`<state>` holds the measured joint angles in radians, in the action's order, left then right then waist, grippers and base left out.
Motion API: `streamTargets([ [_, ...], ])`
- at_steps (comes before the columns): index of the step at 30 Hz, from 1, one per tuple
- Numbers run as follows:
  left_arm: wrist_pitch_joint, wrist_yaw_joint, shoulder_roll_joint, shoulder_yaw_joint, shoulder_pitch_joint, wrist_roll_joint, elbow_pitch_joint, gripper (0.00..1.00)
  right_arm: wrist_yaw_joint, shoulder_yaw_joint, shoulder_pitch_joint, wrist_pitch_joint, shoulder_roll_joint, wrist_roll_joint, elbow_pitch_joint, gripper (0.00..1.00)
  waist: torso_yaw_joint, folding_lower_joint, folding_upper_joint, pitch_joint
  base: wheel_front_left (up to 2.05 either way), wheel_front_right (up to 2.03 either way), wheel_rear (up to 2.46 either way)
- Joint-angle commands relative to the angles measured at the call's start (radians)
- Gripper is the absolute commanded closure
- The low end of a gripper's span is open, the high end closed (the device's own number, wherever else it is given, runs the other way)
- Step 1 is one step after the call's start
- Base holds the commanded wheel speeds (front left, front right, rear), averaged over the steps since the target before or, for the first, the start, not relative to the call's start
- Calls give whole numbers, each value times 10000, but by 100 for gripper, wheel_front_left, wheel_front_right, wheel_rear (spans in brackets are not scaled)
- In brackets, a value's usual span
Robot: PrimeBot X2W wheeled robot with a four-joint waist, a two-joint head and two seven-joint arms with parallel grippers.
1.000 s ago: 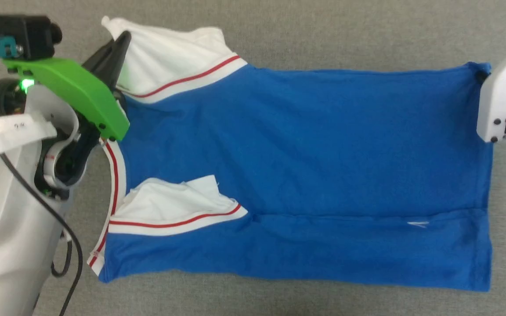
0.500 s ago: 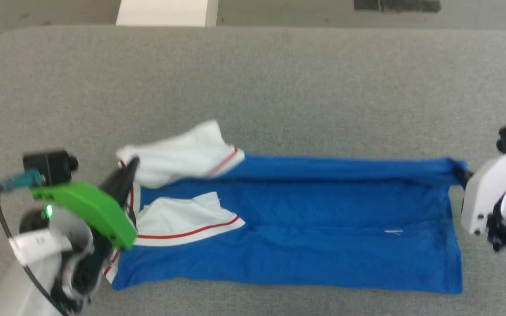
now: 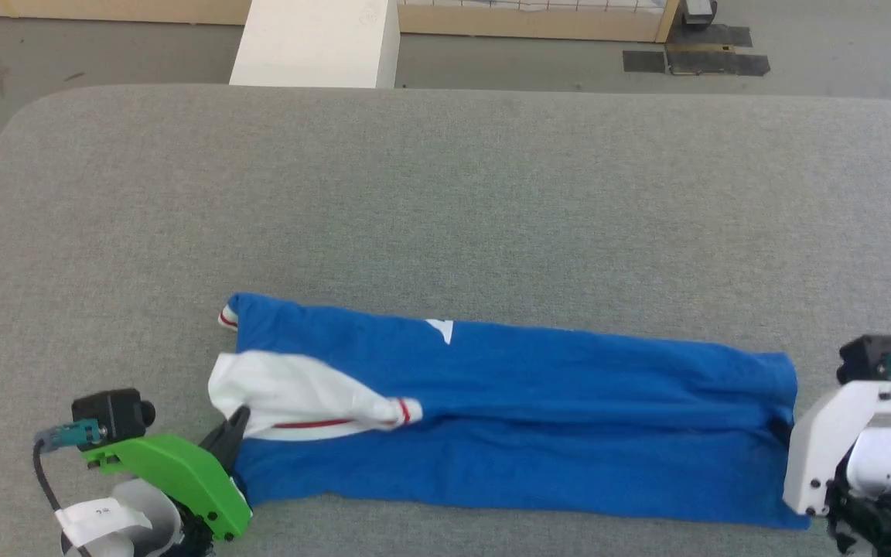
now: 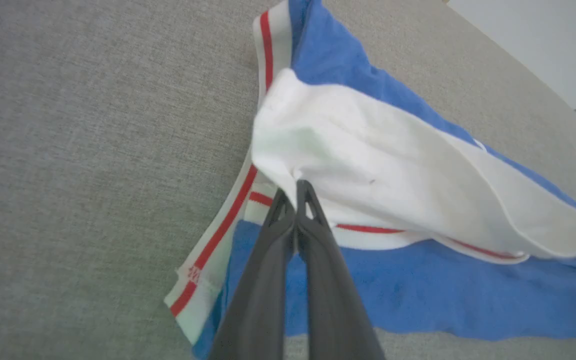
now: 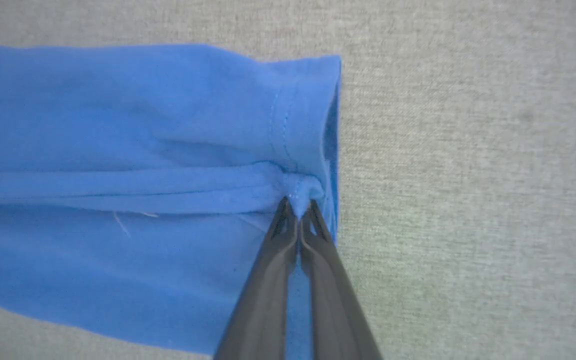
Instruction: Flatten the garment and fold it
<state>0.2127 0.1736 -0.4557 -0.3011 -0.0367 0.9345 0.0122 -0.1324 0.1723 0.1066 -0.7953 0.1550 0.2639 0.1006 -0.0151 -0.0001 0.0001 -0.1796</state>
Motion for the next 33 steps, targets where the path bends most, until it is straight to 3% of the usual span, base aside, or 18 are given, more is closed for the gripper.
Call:
streamTargets([
  [1, 8, -48, 56, 33, 15, 97, 235, 100, 17, 14, -152, 76, -35, -16, 150, 100, 2, 1, -1, 69, 0, 0, 0],
  [2, 12, -67, 87, 24, -16, 124, 380, 100, 17, 30, -177, 112, -72, 5, 230, 100, 20, 1, -1, 109, 0, 0, 0],
  [3, 43, -83, 118, 7, -44, 161, 544, 45, 17, 38, -185, 221, -104, 29, 280, 94, 47, 1, -1, 161, 0, 0, 0],
  [4, 87, -94, 118, -23, -59, 169, 660, 0, 17, 30, -196, 319, -116, 35, 314, 29, 71, 1, -1, 217, 0, 0, 0],
  [5, 148, -65, 134, -42, -64, 196, 794, 0, 17, 61, -236, 434, -124, 67, 339, 0, 86, 1, -1, 283, 0, 0, 0],
  [12, 102, 509, -429, 87, -104, -369, 831, 0, 17, 686, -791, 1002, -149, 463, -487, 0, 63, 1, -1, 693, 0, 0, 0],
  [13, -75, 618, -557, 207, -149, -521, 680, 0, 17, 842, -894, 1033, -175, 533, -774, 0, 53, 1, -1, 734, 0, 0, 0],
  [15, -1554, 742, -1005, 678, -552, -1483, 168, 0, 17, 1335, -1025, 718, -217, 672, -1679, 0, 69, 1, -1, 764, 0, 0, 0],
  [22, -4233, 308, -1036, 711, -1261, -2981, 53, 0, 17, 840, -570, -357, 192, 91, -1516, 0, 50, 1, -1, 454, 0, 0, 0],
  [28, -4728, -180, -554, 741, -1749, -3978, 171, 0, 17, 197, -20, -681, 232, -299, -565, 0, -88, 1, -1, 9, 0, 0, 0],
  [33, -4741, -552, 124, 1371, -1700, -4726, -100, 0, 17, -288, 215, -682, 269, -472, 294, 0, -167, 1, -1, -229, 0, 0, 0],
])
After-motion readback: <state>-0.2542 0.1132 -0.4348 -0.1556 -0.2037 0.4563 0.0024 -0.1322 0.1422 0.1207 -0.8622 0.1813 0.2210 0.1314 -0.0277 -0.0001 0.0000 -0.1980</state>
